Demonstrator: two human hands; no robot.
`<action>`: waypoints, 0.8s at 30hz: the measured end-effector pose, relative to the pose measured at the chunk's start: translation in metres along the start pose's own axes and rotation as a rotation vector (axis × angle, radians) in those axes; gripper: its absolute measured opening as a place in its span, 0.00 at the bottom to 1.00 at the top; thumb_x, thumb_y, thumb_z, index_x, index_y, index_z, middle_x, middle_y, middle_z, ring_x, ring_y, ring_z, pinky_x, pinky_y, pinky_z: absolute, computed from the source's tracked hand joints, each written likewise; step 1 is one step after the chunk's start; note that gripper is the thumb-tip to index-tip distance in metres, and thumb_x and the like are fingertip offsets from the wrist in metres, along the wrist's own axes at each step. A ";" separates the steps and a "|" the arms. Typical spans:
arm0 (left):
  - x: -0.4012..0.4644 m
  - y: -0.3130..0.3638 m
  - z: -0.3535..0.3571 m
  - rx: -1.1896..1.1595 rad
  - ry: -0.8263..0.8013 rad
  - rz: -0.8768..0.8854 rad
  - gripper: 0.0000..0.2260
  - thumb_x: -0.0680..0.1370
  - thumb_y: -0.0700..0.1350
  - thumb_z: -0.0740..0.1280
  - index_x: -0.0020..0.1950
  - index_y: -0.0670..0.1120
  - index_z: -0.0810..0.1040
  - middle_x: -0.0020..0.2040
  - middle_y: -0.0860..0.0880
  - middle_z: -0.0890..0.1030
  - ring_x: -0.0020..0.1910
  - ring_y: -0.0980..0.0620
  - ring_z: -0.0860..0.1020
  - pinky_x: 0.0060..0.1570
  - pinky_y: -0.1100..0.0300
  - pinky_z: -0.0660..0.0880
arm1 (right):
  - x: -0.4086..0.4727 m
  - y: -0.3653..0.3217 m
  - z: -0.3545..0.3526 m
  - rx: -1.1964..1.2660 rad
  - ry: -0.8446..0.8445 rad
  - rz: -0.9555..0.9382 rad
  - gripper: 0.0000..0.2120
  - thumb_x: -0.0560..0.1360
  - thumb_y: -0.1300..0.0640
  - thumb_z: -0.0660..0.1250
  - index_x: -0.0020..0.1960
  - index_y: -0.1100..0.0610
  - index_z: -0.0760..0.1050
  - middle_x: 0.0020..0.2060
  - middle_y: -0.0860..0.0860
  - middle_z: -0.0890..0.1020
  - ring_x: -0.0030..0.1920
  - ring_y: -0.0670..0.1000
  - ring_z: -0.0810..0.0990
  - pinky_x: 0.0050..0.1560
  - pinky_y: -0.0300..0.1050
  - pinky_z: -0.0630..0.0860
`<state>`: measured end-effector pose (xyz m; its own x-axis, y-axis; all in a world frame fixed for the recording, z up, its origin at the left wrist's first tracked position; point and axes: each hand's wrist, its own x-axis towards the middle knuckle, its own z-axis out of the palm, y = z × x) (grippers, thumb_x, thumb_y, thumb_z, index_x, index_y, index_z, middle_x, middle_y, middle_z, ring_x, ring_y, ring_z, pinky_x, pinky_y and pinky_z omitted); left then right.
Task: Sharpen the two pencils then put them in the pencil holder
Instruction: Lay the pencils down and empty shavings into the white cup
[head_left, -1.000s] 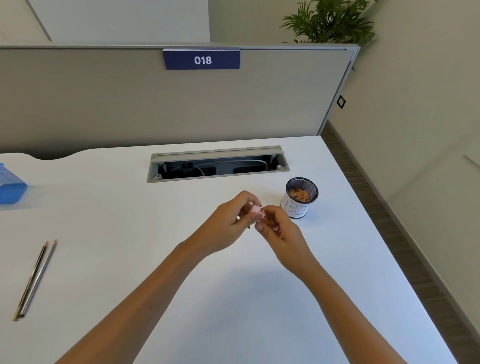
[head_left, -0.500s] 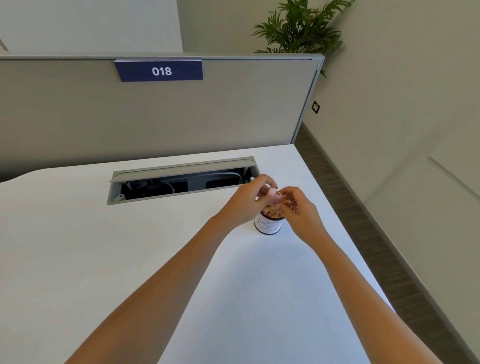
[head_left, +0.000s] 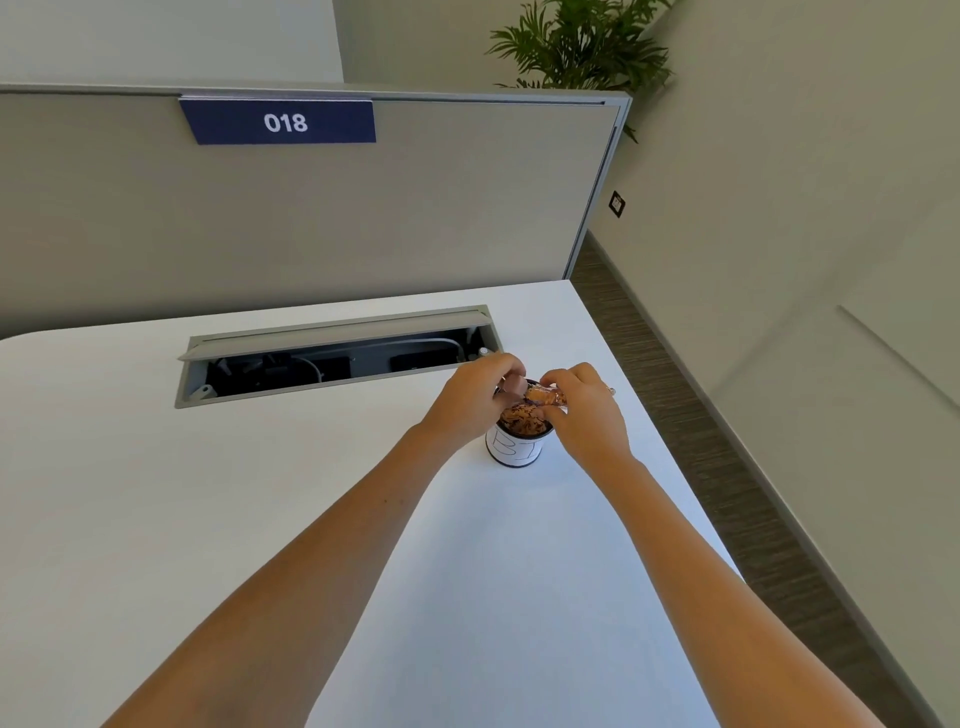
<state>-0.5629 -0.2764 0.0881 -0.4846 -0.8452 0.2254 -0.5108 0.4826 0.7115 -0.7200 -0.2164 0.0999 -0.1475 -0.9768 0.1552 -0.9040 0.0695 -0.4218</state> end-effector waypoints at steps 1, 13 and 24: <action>0.001 -0.001 0.001 0.005 0.002 -0.006 0.04 0.79 0.41 0.67 0.52 0.45 0.79 0.50 0.49 0.83 0.48 0.49 0.79 0.47 0.53 0.77 | 0.001 0.000 0.000 -0.034 0.001 0.003 0.13 0.73 0.59 0.69 0.58 0.55 0.77 0.52 0.54 0.75 0.47 0.56 0.77 0.43 0.50 0.77; -0.002 0.001 0.005 -0.177 0.052 -0.141 0.07 0.79 0.41 0.68 0.56 0.44 0.79 0.52 0.49 0.82 0.51 0.51 0.79 0.51 0.59 0.76 | 0.000 -0.003 0.003 0.023 0.023 0.094 0.13 0.73 0.60 0.70 0.58 0.56 0.77 0.52 0.54 0.74 0.45 0.54 0.77 0.40 0.44 0.73; -0.013 0.004 -0.010 -1.068 -0.060 -0.406 0.12 0.80 0.34 0.63 0.59 0.46 0.78 0.55 0.48 0.84 0.56 0.52 0.82 0.53 0.62 0.79 | -0.009 -0.010 -0.010 0.478 0.043 0.063 0.20 0.71 0.62 0.73 0.60 0.51 0.75 0.49 0.50 0.75 0.46 0.41 0.74 0.44 0.24 0.69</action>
<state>-0.5519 -0.2660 0.0952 -0.4697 -0.8678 -0.1623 0.2132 -0.2899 0.9330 -0.7137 -0.2062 0.1112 -0.2216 -0.9638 0.1486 -0.6087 0.0177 -0.7932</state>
